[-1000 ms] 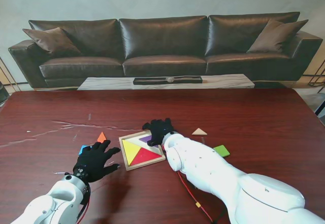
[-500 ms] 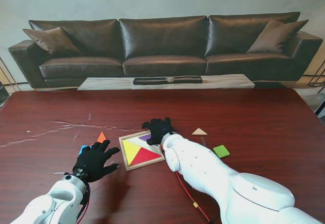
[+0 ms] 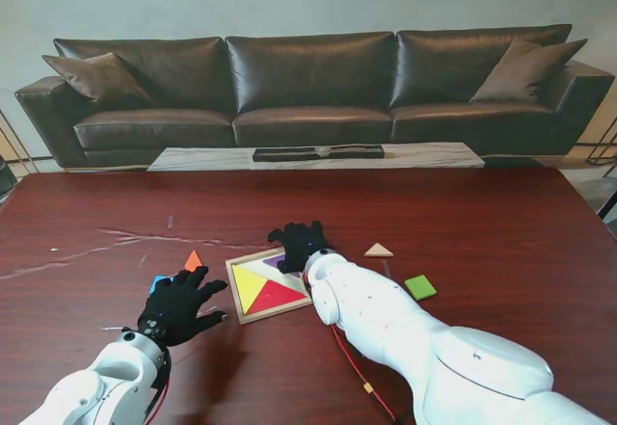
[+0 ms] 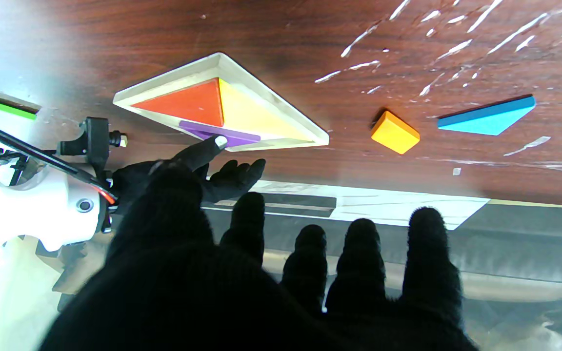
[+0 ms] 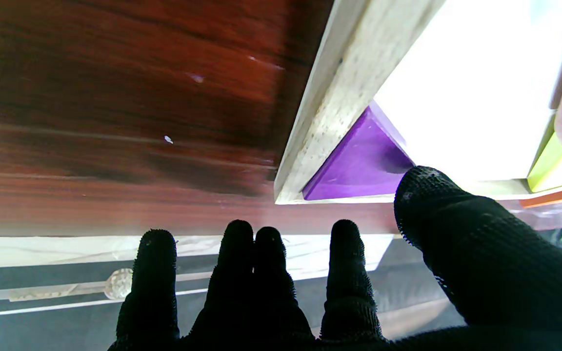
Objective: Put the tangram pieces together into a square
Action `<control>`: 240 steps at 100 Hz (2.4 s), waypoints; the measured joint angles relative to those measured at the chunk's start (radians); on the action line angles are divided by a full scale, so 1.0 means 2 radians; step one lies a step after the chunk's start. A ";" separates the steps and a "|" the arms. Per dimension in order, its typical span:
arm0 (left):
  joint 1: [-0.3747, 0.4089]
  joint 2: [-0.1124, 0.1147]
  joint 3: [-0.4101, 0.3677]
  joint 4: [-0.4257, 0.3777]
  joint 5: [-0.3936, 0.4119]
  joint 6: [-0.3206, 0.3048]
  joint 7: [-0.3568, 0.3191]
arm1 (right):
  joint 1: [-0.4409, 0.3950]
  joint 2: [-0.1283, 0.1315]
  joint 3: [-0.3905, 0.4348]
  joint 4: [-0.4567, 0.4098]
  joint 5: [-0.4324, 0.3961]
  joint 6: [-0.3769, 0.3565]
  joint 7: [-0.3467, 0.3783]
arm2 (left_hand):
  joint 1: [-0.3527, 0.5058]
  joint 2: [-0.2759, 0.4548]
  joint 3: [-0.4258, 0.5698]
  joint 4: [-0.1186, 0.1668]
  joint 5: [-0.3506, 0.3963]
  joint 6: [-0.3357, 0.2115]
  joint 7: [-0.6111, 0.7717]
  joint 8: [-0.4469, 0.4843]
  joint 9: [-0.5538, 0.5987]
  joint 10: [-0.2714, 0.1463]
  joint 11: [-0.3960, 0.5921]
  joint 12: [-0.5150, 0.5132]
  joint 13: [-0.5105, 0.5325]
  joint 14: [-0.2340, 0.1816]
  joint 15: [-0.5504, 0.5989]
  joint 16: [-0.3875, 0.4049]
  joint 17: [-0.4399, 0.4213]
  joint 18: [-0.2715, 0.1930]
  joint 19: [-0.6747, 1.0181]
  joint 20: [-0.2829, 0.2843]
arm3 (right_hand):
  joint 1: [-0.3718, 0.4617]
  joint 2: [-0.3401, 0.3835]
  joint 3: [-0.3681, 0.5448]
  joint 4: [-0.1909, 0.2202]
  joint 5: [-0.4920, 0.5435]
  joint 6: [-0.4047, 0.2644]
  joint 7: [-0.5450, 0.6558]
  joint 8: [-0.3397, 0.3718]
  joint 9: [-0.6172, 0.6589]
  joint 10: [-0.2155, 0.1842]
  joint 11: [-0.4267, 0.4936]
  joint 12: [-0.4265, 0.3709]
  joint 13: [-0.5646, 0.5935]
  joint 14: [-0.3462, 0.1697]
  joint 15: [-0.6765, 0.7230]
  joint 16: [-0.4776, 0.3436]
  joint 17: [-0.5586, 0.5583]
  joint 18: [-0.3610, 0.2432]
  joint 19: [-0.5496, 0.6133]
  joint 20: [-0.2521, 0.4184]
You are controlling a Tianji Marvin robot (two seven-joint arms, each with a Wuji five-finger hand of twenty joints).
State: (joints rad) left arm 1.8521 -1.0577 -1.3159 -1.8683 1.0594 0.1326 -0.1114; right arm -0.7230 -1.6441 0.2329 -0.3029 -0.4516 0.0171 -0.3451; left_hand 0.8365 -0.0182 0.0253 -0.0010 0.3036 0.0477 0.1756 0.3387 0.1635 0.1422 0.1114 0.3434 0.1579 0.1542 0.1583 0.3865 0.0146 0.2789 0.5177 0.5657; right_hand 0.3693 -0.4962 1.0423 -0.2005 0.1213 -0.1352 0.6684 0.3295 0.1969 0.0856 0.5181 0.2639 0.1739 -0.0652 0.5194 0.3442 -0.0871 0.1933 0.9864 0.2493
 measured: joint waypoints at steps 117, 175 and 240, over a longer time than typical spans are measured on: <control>0.001 0.000 0.000 0.001 0.002 0.001 0.001 | 0.002 -0.009 -0.002 0.021 0.006 -0.007 0.002 | 0.000 0.000 0.000 0.000 0.000 0.000 0.000 0.000 0.000 0.000 0.000 0.000 0.000 0.000 0.000 0.000 0.000 0.000 0.000 0.000 | -0.004 -0.010 0.000 0.000 0.000 -0.004 -0.013 -0.005 0.000 0.001 -0.006 -0.004 0.000 0.000 0.000 0.000 0.000 0.000 0.001 0.000; 0.002 0.000 -0.001 0.001 0.002 0.001 0.004 | 0.003 -0.010 0.000 0.022 0.007 -0.004 -0.001 | 0.000 0.000 0.000 0.000 0.000 0.000 0.000 0.000 0.000 0.000 0.000 0.000 0.000 0.000 0.000 0.000 0.000 0.000 0.000 0.000 | 0.006 -0.005 0.000 0.000 0.000 -0.006 -0.010 -0.005 0.000 0.001 0.008 0.001 0.000 0.001 0.002 0.000 0.000 0.000 0.007 0.000; -0.004 0.000 0.004 0.008 -0.003 0.002 0.001 | -0.017 0.072 0.038 -0.151 -0.038 0.026 0.005 | 0.000 0.000 0.000 0.000 0.000 0.000 0.000 0.000 0.000 0.000 0.000 0.000 0.000 0.000 0.000 0.000 0.000 0.000 0.000 0.000 | -0.023 0.025 -0.029 0.000 0.000 -0.012 -0.006 -0.005 0.000 0.000 0.003 0.005 0.000 0.007 -0.006 0.000 0.000 0.002 0.012 0.000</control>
State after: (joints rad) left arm 1.8440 -1.0574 -1.3078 -1.8526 1.0529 0.1359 -0.1102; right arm -0.7567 -1.5000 0.3088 -0.6050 -0.5273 0.0689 -0.3359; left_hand 0.8365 -0.0182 0.0252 -0.0010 0.3036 0.0477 0.1756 0.3387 0.1635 0.1422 0.1114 0.3434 0.1579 0.1539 0.1583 0.3865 0.0142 0.2787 0.5176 0.5656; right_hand 0.3224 -0.4465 0.9847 -0.2005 0.1213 -0.1583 0.6565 0.3199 0.1971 0.0854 0.5246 0.2735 0.1737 -0.0521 0.5082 0.3442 -0.0879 0.1970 1.0097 0.2493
